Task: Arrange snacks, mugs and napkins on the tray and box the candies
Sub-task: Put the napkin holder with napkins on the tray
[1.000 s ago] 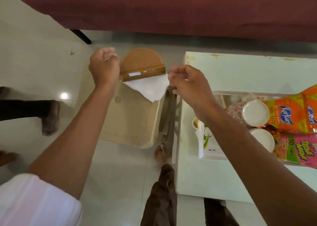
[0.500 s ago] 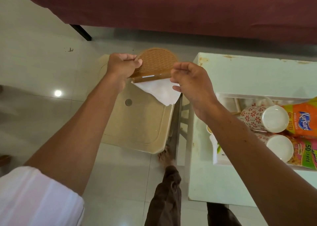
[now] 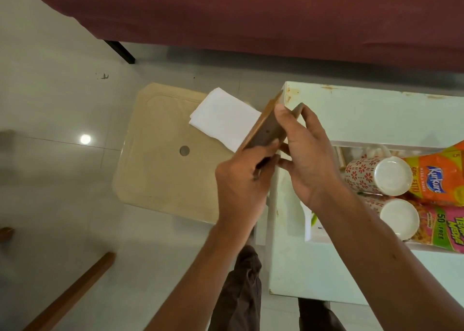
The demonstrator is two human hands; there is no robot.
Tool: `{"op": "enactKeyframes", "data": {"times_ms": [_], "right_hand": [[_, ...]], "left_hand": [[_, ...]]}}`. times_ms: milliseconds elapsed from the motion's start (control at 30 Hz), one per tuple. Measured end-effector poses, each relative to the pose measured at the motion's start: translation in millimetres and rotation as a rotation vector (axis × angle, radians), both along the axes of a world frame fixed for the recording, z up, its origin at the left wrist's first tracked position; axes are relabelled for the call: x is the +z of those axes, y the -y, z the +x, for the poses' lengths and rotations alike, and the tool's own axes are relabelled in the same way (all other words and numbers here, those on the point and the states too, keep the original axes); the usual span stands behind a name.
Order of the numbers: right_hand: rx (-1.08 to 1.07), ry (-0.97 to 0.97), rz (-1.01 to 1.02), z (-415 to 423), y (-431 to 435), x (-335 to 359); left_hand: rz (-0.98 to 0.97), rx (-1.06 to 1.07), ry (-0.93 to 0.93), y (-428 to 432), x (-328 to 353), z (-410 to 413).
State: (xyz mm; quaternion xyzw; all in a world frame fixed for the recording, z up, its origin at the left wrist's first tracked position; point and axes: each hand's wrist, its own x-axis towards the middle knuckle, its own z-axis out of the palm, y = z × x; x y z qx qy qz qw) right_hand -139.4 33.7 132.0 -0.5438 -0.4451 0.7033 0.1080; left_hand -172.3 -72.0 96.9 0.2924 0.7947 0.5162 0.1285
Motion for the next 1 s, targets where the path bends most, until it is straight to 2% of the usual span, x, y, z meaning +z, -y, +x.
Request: {"op": "enactKeyframes", "data": {"times_ms": [133, 233, 267, 333, 400, 467, 567, 700, 1000], "right_hand": [[-0.04, -0.065, -0.053, 26.8, 0.5, -7.1], [-0.057, -0.063, -0.015, 46.6, -0.9, -10.3], [-0.061, -0.053, 0.003, 53.3, -1.3, -10.3], [-0.058, -0.042, 0.045, 67.3, -1.5, -10.4], [-0.034, -0.055, 0.086, 81.2, -0.3, -11.6], [0.014, -0.068, 0.139, 96.6, 0.8, -12.4], [0.091, -0.094, 0.191, 119.9, 0.7, -15.4], [0.144, -0.144, 0.116, 156.8, -0.1, -25.2], [0.27, -0.045, 0.039, 213.9, -8.8, -39.4]], "left_hand": [[-0.022, -0.081, -0.094, 4.2, 2.3, 23.2], [0.126, 0.017, -0.093, 8.6, 13.0, 33.9], [0.169, 0.113, -0.015, 7.6, 17.3, 35.9], [0.181, 0.27, 0.258, 0.4, 27.2, 37.9], [0.126, 0.245, 0.595, -10.3, 33.8, 41.0], [0.049, 0.103, 0.775, -20.3, 33.7, 50.2], [-0.009, -0.003, 0.869, -29.8, 29.9, 71.9], [0.013, 0.022, 0.993, -34.2, 23.7, 97.3], [-0.026, 0.062, 1.107, -34.9, -9.4, 142.6]]}}
